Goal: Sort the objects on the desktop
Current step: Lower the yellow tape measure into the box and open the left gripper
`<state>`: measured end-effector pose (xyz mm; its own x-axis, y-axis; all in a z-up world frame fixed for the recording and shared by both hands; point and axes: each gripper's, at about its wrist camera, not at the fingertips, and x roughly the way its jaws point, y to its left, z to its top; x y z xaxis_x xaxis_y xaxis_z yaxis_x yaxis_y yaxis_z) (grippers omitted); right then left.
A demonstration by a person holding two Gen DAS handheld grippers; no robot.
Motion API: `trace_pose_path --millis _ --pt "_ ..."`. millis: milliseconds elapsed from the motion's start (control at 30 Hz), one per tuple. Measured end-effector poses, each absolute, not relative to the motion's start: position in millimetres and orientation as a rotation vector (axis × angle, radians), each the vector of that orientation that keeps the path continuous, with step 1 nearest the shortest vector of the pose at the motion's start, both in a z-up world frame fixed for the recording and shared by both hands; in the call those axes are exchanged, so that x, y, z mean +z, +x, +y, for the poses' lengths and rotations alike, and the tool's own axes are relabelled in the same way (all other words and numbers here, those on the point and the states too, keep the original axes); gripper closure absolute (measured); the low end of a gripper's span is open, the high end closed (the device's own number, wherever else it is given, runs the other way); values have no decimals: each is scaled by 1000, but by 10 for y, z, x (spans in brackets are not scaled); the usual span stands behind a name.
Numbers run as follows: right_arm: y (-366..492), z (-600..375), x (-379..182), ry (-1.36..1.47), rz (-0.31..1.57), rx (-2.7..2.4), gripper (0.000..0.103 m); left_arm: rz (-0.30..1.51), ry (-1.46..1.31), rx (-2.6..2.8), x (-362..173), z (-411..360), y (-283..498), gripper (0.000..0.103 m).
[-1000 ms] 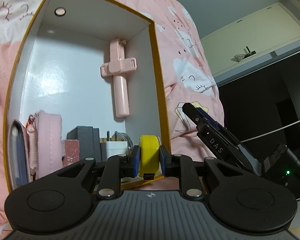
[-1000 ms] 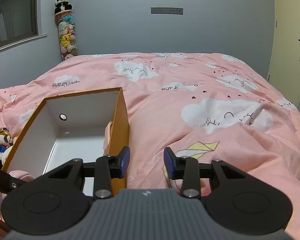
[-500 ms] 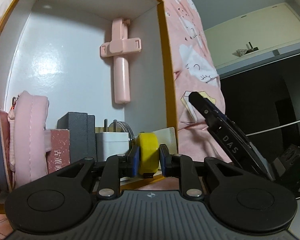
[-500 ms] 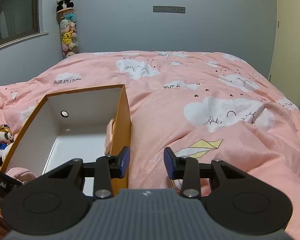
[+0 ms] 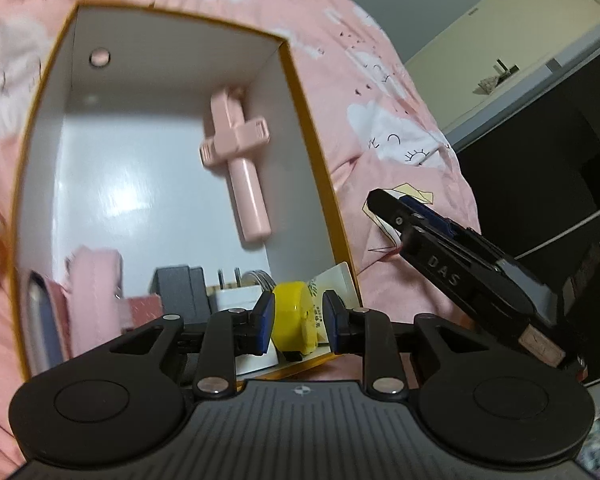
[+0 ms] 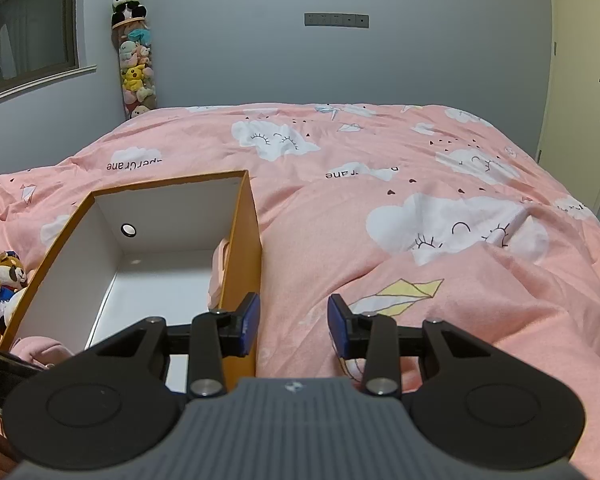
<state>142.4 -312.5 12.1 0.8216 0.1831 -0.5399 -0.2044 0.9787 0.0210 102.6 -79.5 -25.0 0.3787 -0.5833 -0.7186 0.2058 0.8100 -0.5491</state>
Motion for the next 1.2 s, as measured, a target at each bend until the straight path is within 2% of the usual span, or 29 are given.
trace_pose_path --millis 67,233,467,567,967,1200 --pt "1424 -3124 123 -39 569 208 64 1074 -363 -513 -240 -824 1009 75" --pt "1419 -3130 130 -41 562 205 64 1111 -333 -514 -317 -878 1000 87" --pt "1426 -3130 120 -40 566 202 64 1139 -341 -529 -407 -923 1044 88" --pt "1426 -3124 115 -42 568 204 64 1161 -337 -518 -430 -936 1067 93" --pt "1425 -3113 118 -48 568 204 64 1177 -288 -514 -421 -1020 1080 95" --pt "1390 -3107 205 -57 549 206 63 1105 -279 -526 -268 -920 965 95"
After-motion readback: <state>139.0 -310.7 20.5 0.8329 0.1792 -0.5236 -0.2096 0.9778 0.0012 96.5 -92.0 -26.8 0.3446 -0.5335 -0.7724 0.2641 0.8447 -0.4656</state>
